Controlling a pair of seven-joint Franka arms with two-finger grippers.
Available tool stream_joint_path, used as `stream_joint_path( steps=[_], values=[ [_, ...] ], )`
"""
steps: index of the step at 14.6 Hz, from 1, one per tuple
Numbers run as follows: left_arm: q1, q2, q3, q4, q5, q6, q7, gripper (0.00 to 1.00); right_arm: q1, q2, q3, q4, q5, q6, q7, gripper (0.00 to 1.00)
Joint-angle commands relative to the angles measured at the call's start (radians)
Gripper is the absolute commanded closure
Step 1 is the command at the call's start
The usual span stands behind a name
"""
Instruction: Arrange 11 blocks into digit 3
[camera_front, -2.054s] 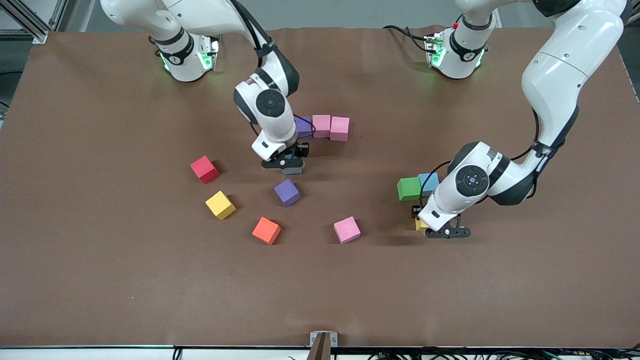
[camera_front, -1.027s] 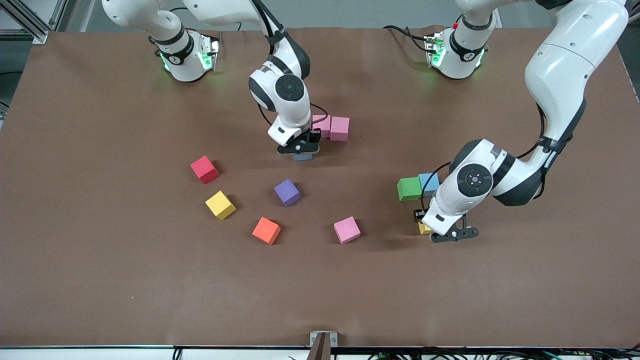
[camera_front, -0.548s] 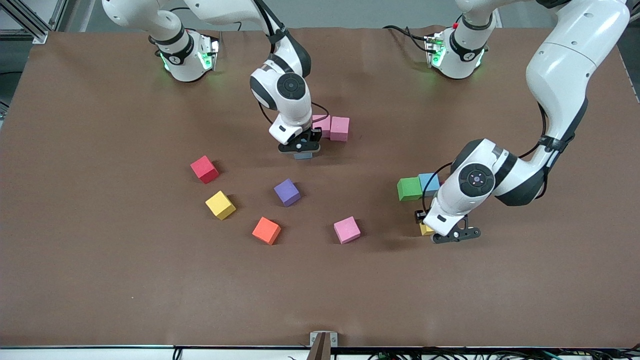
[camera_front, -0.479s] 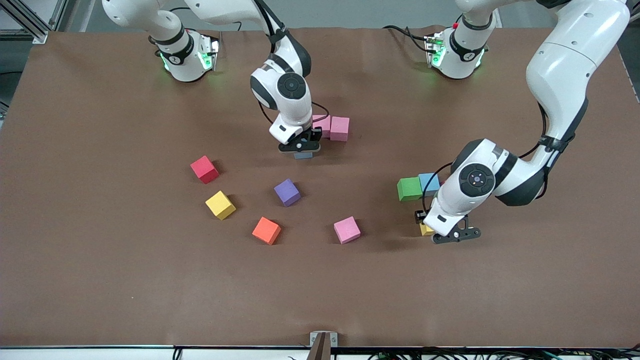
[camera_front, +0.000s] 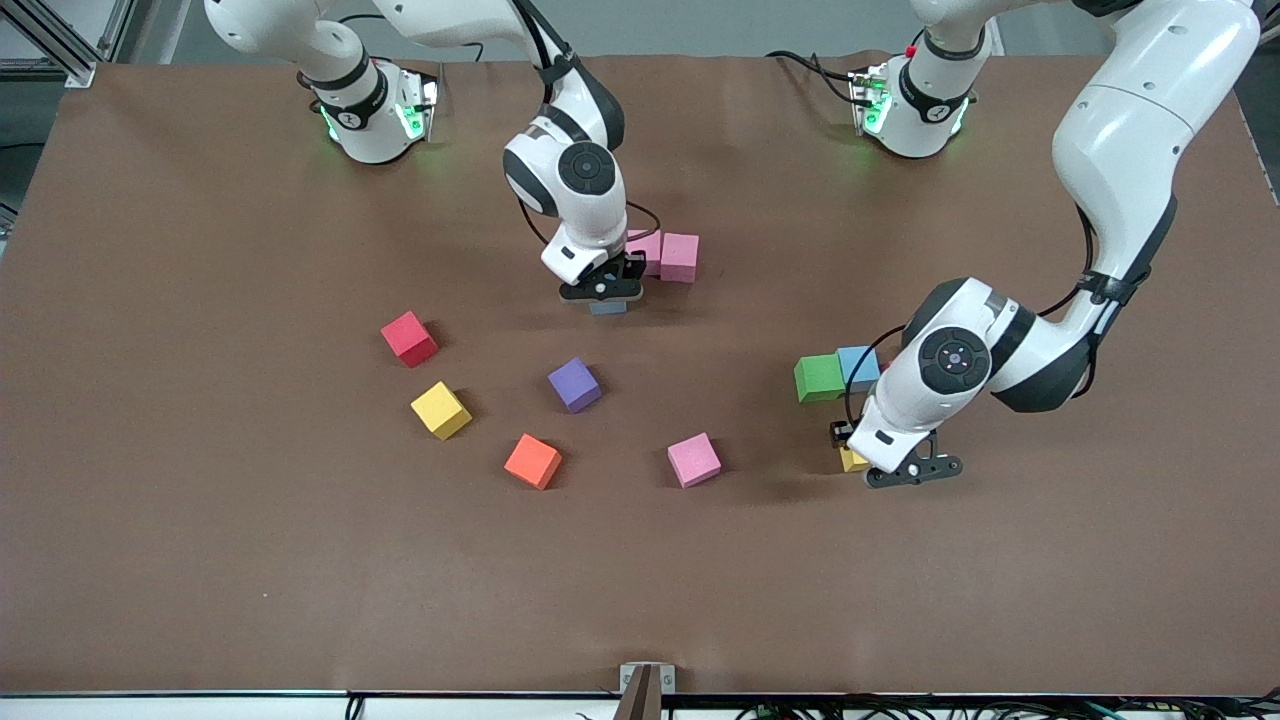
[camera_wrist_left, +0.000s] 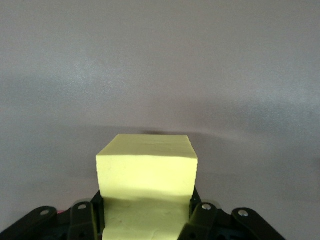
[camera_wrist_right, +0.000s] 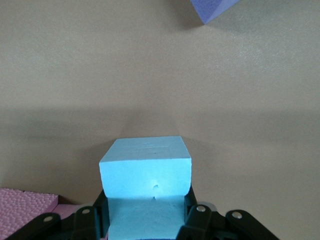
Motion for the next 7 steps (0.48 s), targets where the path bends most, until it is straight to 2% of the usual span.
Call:
stream_joint_path(
  steps=[1, 4, 5, 6, 7],
  values=[
    [0.009, -0.016, -0.008, -0.004, 0.003, -0.019, 0.001, 0.56, 0.015, -0.011, -0.007, -0.017, -0.001, 0.003, 0.029, 0.92],
    [0.007, -0.015, -0.008, -0.004, 0.003, -0.019, 0.0, 0.56, 0.019, -0.011, -0.007, -0.017, -0.002, 0.002, 0.036, 0.91],
    [0.007, -0.016, -0.008, -0.004, 0.003, -0.019, 0.0, 0.56, 0.019, -0.01, -0.007, -0.017, -0.002, 0.0, 0.036, 0.88],
    [0.007, -0.015, -0.008, -0.004, 0.003, -0.019, 0.0, 0.56, 0.016, -0.01, -0.007, -0.016, -0.001, -0.009, 0.037, 0.76],
    [0.007, -0.016, -0.008, -0.004, 0.003, -0.019, 0.0, 0.56, 0.016, -0.01, -0.008, -0.013, -0.002, -0.024, 0.037, 0.52]
  ],
)
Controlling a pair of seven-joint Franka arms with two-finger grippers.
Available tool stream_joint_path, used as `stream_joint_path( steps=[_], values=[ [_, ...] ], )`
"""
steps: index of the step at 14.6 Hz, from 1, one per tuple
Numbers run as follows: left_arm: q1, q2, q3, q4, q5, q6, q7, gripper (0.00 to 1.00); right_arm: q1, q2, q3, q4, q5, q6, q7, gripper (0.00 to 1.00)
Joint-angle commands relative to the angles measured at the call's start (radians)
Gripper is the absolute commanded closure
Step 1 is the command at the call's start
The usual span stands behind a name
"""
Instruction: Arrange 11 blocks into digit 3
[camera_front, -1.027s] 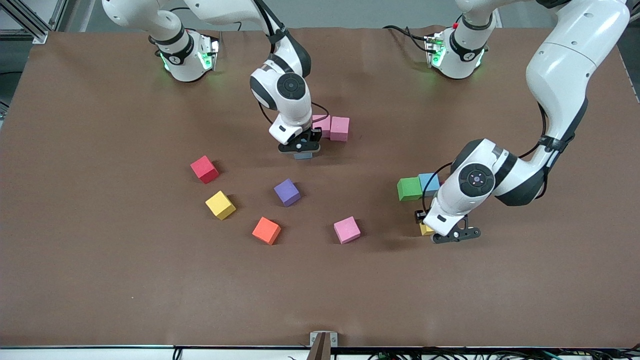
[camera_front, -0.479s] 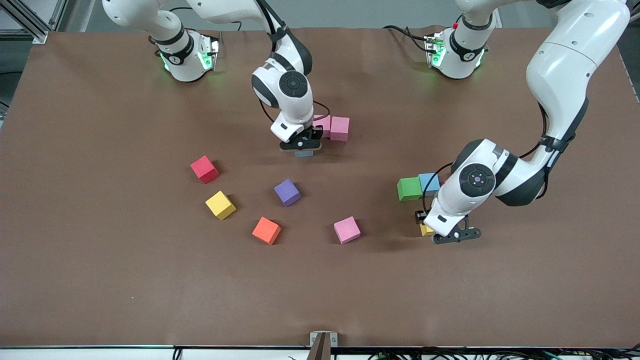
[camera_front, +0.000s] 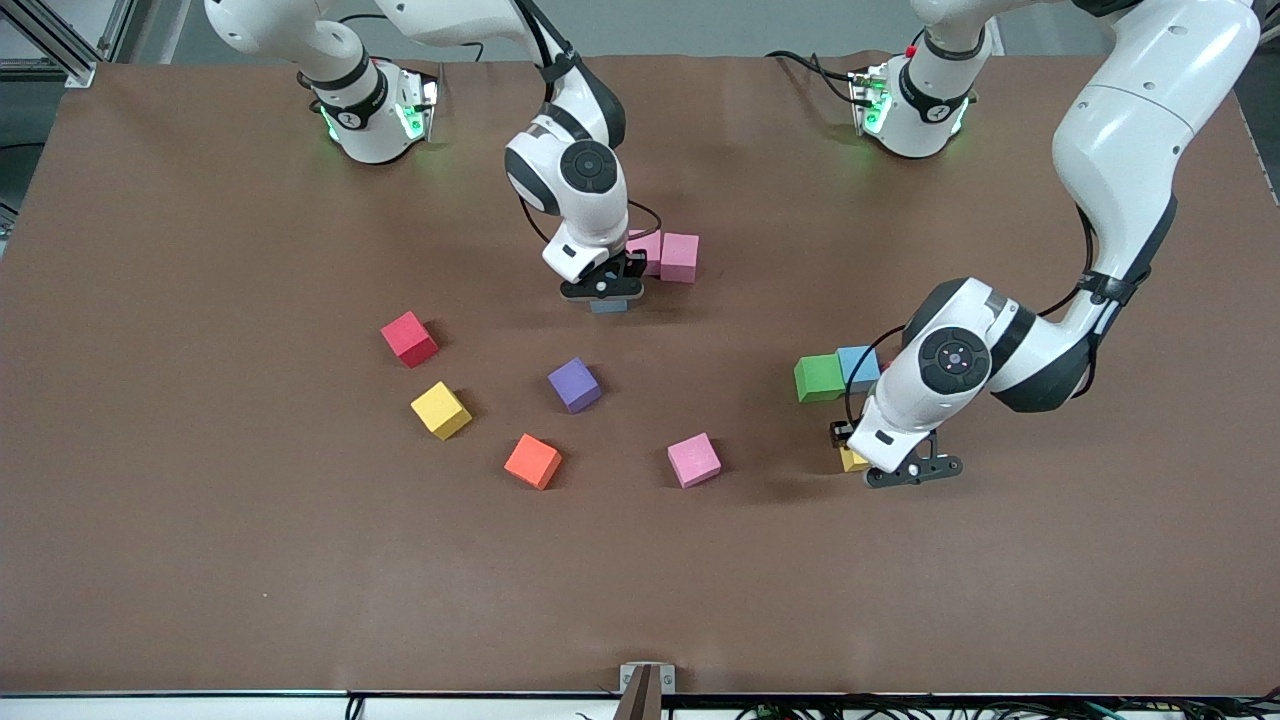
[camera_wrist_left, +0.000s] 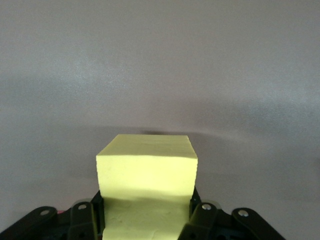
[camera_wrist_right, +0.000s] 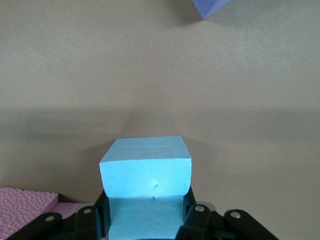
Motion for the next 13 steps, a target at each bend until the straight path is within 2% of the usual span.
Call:
stream_joint_path(
  steps=[1, 9, 13],
  values=[
    [0.007, -0.016, -0.008, -0.004, 0.003, -0.019, 0.001, 0.56, 0.013, -0.01, -0.01, -0.011, -0.002, -0.022, 0.019, 0.01],
    [0.007, -0.015, -0.008, -0.002, 0.005, -0.019, 0.0, 0.56, -0.003, -0.028, -0.018, 0.026, -0.001, -0.048, 0.02, 0.0],
    [0.004, -0.013, -0.008, -0.002, 0.005, -0.019, -0.002, 0.56, -0.09, -0.088, -0.022, 0.075, -0.001, -0.142, 0.026, 0.0]
  ],
)
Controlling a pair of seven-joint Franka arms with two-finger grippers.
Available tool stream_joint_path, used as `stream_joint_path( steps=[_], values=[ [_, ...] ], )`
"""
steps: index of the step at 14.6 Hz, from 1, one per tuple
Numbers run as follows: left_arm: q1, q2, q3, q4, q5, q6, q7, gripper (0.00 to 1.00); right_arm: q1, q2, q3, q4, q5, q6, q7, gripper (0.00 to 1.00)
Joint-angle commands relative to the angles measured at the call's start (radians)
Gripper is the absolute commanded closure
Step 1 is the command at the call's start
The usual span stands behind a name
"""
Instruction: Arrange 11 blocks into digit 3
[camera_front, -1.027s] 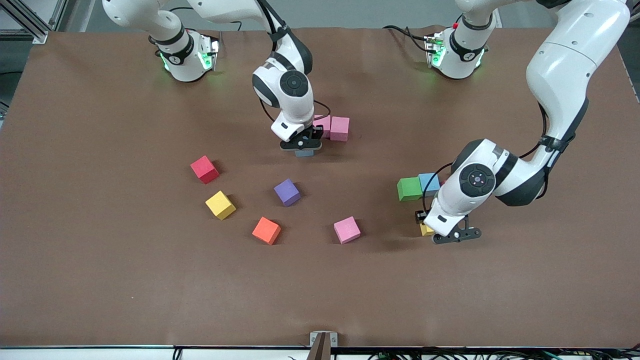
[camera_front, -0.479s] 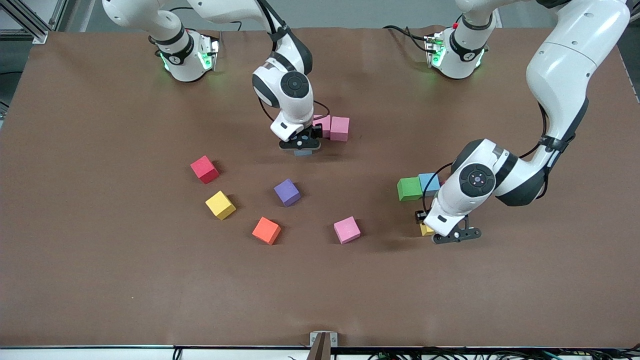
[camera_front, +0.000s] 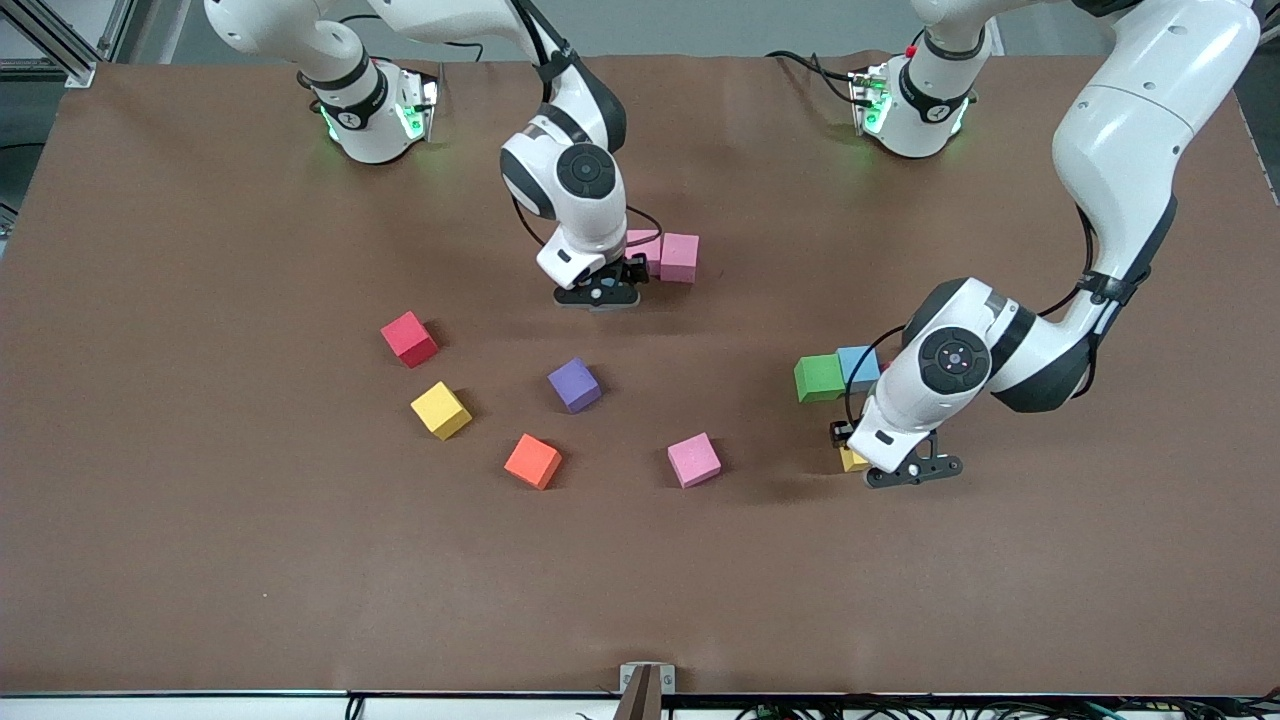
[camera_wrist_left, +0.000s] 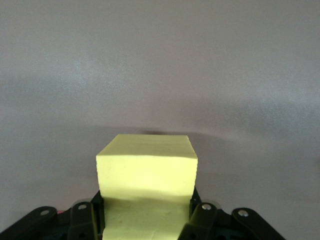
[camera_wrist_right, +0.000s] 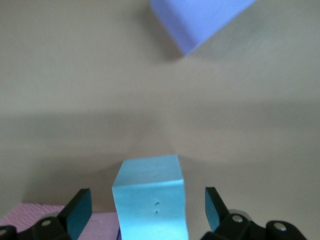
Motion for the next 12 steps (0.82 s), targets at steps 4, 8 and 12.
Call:
stream_joint_path(
  steps=[4, 8, 12],
  values=[
    [0.006, -0.015, -0.008, -0.002, 0.005, -0.019, -0.002, 0.56, -0.146, -0.071, -0.048, 0.031, -0.005, -0.085, 0.01, 0.0],
    [0.003, -0.015, -0.008, 0.002, 0.003, -0.019, -0.003, 0.56, -0.189, -0.023, -0.074, 0.153, 0.025, -0.113, 0.21, 0.0],
    [0.0, -0.016, -0.008, 0.002, 0.003, -0.02, -0.008, 0.56, -0.19, 0.148, -0.074, 0.313, 0.025, -0.12, 0.451, 0.0]
  ],
)
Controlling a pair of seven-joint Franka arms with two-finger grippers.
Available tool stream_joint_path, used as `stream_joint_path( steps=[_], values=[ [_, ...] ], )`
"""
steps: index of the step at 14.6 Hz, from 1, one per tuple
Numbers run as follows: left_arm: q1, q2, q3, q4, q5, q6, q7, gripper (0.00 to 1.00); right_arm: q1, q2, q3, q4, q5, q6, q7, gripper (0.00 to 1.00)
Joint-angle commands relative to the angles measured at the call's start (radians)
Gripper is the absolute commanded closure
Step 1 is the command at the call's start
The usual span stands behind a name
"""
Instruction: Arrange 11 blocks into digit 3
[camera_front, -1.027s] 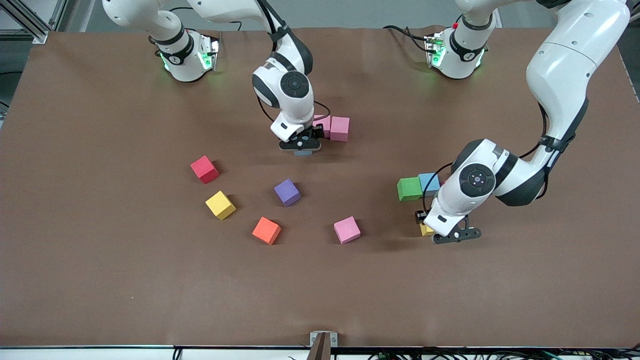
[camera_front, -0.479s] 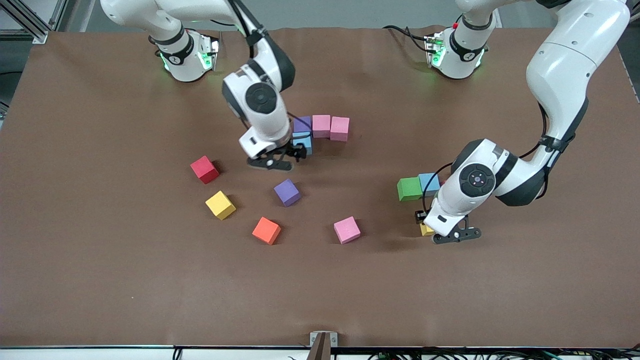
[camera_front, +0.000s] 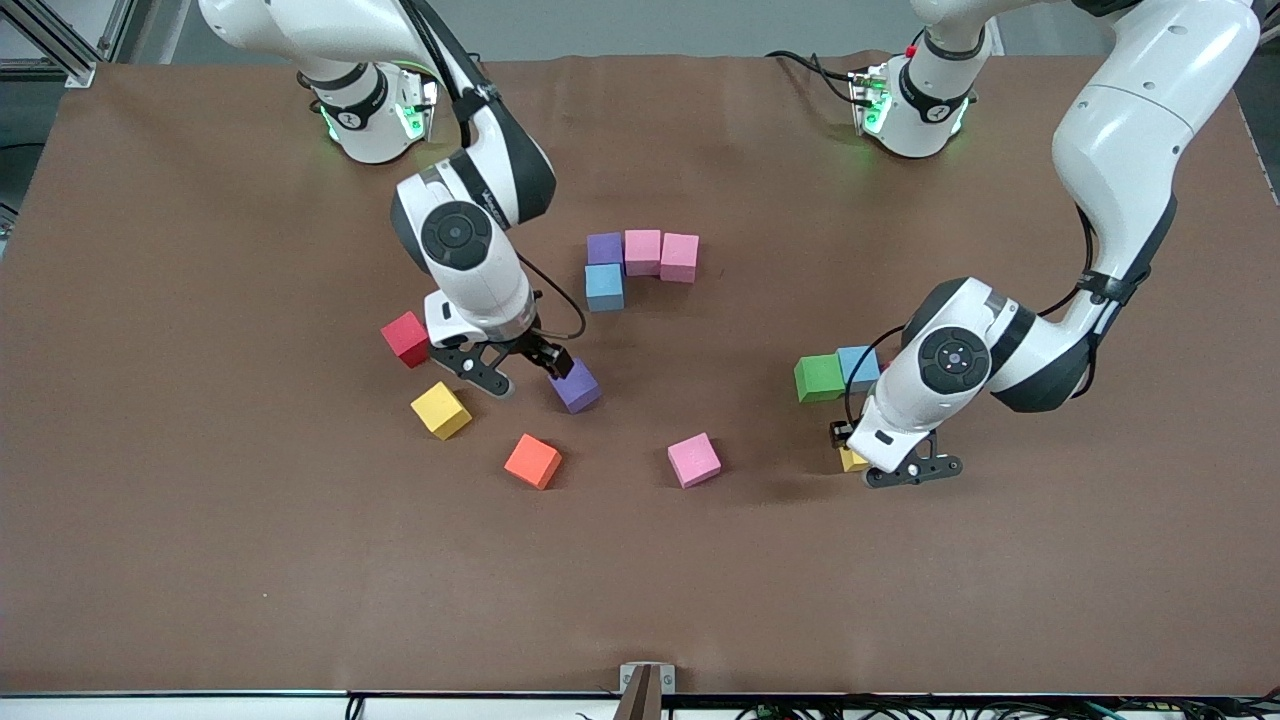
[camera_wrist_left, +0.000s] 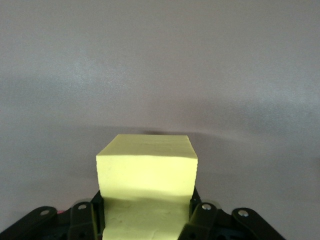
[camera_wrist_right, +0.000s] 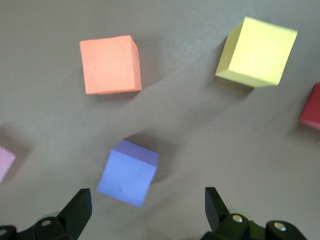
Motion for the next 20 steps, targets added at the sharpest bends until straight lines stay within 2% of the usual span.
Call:
stream_joint_path(
  steps=[1, 3, 9, 15, 16, 17, 20],
  values=[
    [0.001, -0.018, -0.007, 0.001, 0.003, -0.02, -0.008, 0.56, -0.002, 0.172, 0.005, 0.164, 0.016, -0.014, 0.177, 0.0],
    [-0.001, -0.018, -0.007, 0.001, 0.003, -0.02, -0.009, 0.56, 0.003, 0.203, 0.006, 0.177, 0.012, -0.007, 0.224, 0.0],
    [-0.002, -0.018, -0.009, 0.01, 0.003, -0.046, -0.008, 0.56, 0.016, 0.205, 0.009, 0.137, 0.012, 0.012, 0.222, 0.0],
    [-0.004, -0.015, -0.007, 0.015, 0.003, -0.046, -0.006, 0.56, 0.039, 0.205, 0.011, 0.076, 0.029, 0.078, 0.236, 0.11],
    [-0.005, -0.013, -0.007, 0.017, 0.003, -0.046, -0.006, 0.56, 0.049, 0.204, 0.011, 0.062, 0.034, 0.097, 0.239, 0.15],
    [-0.005, -0.012, -0.007, 0.017, 0.003, -0.046, -0.006, 0.56, 0.049, 0.202, 0.011, 0.053, 0.034, 0.109, 0.239, 0.29],
    [-0.005, -0.012, -0.007, 0.017, 0.003, -0.046, -0.006, 0.56, 0.046, 0.197, 0.012, 0.051, 0.034, 0.108, 0.224, 0.83]
  ],
)
